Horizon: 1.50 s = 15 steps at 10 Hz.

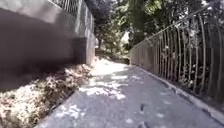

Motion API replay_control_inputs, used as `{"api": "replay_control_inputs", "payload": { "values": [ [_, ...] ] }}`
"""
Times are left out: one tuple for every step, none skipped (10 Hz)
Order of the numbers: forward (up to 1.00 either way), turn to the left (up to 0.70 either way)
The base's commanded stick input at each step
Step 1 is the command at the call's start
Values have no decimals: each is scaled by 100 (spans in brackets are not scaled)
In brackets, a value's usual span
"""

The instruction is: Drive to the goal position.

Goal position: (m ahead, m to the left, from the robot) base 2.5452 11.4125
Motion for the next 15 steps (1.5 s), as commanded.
{"api": "replay_control_inputs", "payload": {
  "values": [
    [50, -3],
    [50, -41],
    [50, -50],
    [50, -50],
    [50, -7],
    [50, 0],
    [50, 0],
    [50, 0],
    [50, 0],
    [50, 0],
    [50, 0],
    [50, 0],
    [50, 0],
    [50, 0],
    [50, 0]
  ]
}}
